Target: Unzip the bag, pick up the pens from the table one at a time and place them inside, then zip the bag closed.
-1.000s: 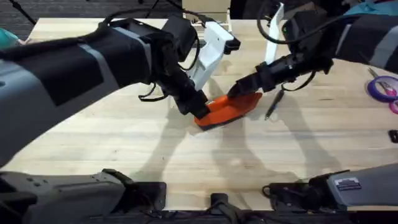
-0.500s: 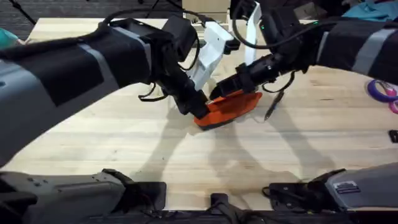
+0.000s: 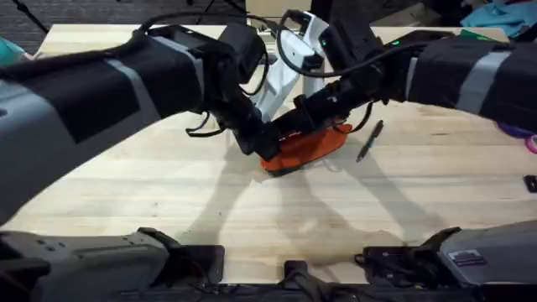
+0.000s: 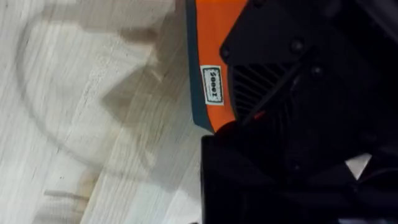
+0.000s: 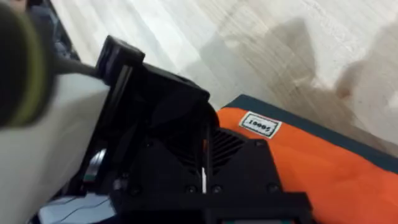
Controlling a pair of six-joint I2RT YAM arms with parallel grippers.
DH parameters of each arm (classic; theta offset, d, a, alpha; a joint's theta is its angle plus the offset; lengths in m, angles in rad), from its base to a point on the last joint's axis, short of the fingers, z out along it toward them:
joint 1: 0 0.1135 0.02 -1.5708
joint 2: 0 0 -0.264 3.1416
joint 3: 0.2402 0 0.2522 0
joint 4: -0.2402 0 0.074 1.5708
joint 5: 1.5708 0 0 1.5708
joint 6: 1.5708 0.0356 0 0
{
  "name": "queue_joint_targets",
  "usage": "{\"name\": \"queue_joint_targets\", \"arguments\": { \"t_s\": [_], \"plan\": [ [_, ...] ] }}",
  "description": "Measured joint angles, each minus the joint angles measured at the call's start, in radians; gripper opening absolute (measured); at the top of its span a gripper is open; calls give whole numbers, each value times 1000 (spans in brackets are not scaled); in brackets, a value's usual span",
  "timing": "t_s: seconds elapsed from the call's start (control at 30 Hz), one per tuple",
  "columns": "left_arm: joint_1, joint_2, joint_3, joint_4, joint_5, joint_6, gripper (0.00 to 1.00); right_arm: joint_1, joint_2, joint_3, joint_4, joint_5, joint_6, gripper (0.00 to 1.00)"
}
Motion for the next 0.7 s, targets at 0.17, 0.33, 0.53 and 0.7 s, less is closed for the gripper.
{"name": "queue_joint_targets", "arguments": {
  "t_s": [0.17, 0.33, 0.53, 0.7],
  "plan": [
    [4, 0, 0, -2, -20, 0, 42, 42, -14, 0, 30, 86, 78, 35],
    [8, 0, 0, -5, -32, 0, 42, 64, -14, 0, 54, 139, 137, 33],
    [8, 0, 0, -4, -31, 0, 42, 69, -16, 0, 61, 174, 171, 33],
    [8, 0, 0, -1, -17, 0, 43, 80, -44, 0, 60, 228, 174, 33]
  ]
}}
